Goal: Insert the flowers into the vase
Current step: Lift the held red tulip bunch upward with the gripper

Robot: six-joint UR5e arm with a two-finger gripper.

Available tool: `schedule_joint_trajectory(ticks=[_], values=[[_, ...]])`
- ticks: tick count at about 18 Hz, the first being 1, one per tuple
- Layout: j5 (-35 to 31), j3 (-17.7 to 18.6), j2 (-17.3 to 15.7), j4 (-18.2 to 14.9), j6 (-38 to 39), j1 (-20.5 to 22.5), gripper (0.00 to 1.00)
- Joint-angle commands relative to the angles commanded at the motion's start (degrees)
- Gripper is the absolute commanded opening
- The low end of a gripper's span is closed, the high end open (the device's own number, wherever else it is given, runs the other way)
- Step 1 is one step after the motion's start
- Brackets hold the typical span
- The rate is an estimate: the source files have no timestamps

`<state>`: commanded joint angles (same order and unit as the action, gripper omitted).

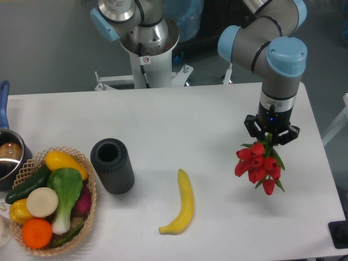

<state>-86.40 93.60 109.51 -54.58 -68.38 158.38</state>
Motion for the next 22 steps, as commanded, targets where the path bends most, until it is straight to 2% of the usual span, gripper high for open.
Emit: schedule_joint_trajectory(ticks=[4,8,10,15,19,22], values=[[0.00,-0.08,-0.09,0.00,0.00,0.09,0.12],[1.05,-2.10,-1.58,-0.53,0.00,0.26,0.12],[4.46,-2.20,-2.90,-0.35,0.52,-0.09,0.12],[20.97,-1.58,-8.61,0.17,1.84,0.61,0.11],[34.34,-2.11,-9.49,0.53,4.56,1.58,0.11],[47.77,-1.93,-9.93,2.72,7.11,2.63,0.12]])
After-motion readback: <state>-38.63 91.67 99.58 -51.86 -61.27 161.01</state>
